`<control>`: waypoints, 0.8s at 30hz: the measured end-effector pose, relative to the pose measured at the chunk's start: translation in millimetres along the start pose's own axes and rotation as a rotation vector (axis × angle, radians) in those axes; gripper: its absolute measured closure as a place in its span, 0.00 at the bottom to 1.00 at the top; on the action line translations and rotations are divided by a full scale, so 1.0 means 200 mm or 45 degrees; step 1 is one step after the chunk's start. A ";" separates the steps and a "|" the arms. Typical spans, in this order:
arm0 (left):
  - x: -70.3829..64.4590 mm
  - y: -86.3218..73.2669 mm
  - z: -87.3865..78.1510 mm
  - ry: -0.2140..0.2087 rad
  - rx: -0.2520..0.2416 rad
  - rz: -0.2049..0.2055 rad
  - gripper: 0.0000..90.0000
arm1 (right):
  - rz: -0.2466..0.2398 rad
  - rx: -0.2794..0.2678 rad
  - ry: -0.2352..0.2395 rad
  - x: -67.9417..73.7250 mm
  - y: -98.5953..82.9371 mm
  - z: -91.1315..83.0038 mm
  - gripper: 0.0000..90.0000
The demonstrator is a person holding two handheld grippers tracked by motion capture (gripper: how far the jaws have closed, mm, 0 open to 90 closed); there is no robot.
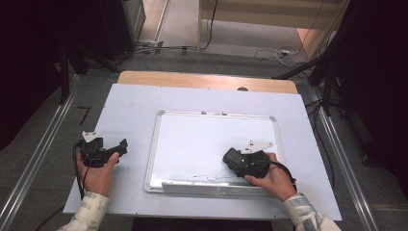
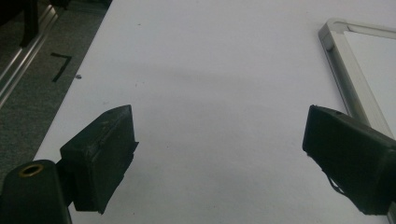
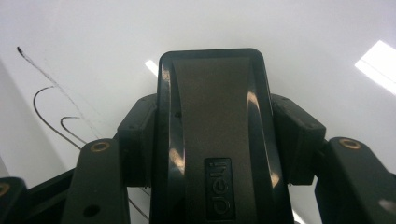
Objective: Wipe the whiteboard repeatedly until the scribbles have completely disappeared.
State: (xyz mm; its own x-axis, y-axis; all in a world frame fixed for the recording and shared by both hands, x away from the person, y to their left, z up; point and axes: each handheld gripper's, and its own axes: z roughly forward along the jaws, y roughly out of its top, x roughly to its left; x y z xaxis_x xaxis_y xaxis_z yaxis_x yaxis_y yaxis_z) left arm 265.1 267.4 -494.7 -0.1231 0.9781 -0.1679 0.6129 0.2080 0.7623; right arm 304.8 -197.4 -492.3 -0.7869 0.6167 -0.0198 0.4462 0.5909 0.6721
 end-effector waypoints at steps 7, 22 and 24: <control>0.00 0.00 0.00 -0.003 0.002 0.004 0.11 | -0.024 -0.004 0.036 0.05 0.04 0.04 0.43; 0.00 0.00 0.00 -0.007 -0.008 -0.011 0.11 | 0.033 0.051 0.090 0.08 0.11 0.07 0.42; 0.00 0.00 0.00 -0.007 -0.008 -0.010 0.11 | 0.037 0.069 0.082 0.07 0.12 0.06 0.42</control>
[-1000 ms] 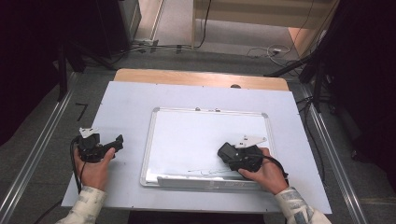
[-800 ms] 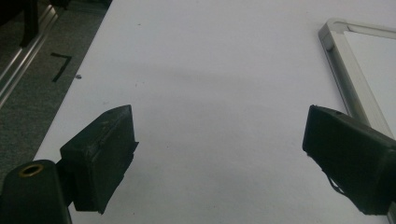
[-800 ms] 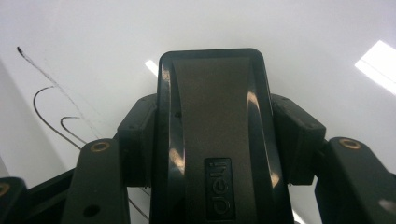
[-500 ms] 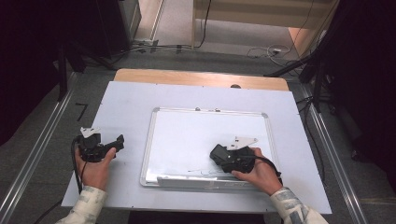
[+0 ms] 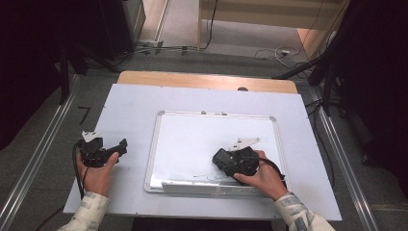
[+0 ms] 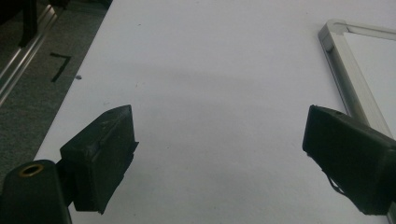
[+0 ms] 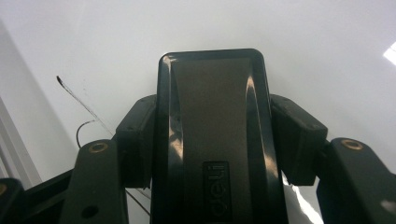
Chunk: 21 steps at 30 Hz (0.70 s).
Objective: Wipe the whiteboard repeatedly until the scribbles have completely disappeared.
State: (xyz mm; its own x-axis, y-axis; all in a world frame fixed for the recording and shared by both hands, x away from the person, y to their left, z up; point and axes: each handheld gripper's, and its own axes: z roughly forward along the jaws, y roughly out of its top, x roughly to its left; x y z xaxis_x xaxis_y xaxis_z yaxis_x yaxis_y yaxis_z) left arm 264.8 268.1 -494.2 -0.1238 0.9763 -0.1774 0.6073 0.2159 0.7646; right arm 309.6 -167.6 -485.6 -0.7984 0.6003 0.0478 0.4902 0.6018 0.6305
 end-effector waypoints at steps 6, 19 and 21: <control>0.00 0.00 0.00 0.002 0.001 0.001 0.11 | 0.005 0.000 0.006 -0.01 0.00 0.00 0.42; 0.00 0.00 0.00 0.002 0.001 -0.003 0.11 | 0.039 -0.030 0.012 -0.02 0.00 0.02 0.41; 0.00 0.00 0.00 0.003 0.000 0.002 0.11 | 0.045 -0.037 0.009 -0.01 0.00 0.02 0.41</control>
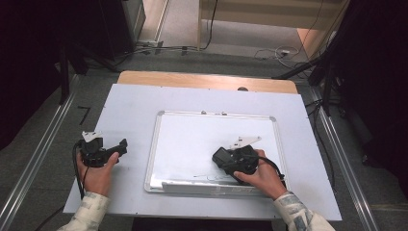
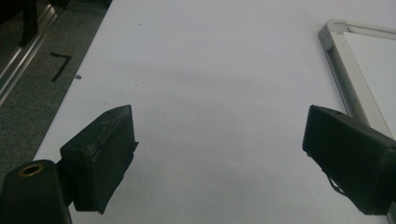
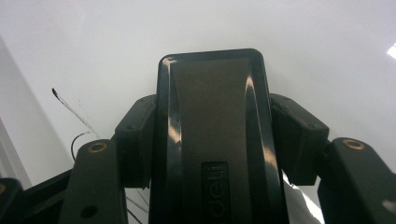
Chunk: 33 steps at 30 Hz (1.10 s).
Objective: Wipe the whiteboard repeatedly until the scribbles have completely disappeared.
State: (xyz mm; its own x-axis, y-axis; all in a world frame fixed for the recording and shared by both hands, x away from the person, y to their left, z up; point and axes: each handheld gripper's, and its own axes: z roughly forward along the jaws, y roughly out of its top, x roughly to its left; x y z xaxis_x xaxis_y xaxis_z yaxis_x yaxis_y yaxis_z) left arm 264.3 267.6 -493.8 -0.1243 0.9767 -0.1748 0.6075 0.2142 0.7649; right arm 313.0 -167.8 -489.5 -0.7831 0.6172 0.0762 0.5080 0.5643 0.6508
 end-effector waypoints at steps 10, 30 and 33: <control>0.00 0.00 0.01 -0.002 0.000 0.001 0.11 | -0.023 -0.016 -0.009 0.06 0.04 0.05 0.42; 0.00 0.00 0.00 -0.006 -0.001 -0.005 0.11 | 0.006 -0.011 -0.063 -0.01 0.00 0.00 0.42; 0.00 0.00 0.01 -0.004 -0.002 -0.004 0.11 | 0.002 -0.002 -0.080 0.01 0.01 0.01 0.42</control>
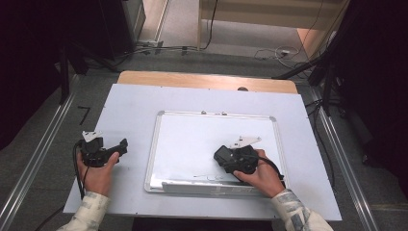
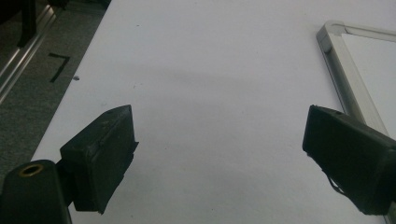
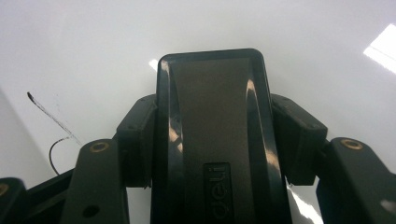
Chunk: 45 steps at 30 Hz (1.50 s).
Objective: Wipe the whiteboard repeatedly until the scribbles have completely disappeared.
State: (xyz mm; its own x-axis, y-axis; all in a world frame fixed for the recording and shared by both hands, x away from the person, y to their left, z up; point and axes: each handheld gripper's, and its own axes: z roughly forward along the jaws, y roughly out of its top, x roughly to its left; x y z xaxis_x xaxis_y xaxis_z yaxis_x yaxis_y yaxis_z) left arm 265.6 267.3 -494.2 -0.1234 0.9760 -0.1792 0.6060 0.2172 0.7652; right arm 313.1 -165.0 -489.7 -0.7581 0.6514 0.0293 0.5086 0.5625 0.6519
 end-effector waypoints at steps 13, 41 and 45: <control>0.00 0.00 0.00 -0.002 -0.002 -0.001 0.11 | -0.039 -0.003 0.026 0.16 0.10 0.10 0.42; 0.00 0.00 -0.01 -0.008 -0.010 -0.005 0.11 | -0.097 -0.015 0.067 0.45 0.29 0.29 0.42; 0.00 0.00 0.00 -0.008 -0.009 -0.003 0.11 | -0.112 -0.013 0.066 0.47 0.31 0.31 0.43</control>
State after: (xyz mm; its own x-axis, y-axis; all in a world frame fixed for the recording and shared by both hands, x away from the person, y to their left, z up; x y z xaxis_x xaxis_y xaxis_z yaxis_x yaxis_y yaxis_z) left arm 265.4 268.5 -493.2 -0.1203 0.9753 -0.1850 0.5999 0.2199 0.7692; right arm 298.8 -36.3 -493.3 -0.8201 0.5721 0.0106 0.4349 0.6112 0.6613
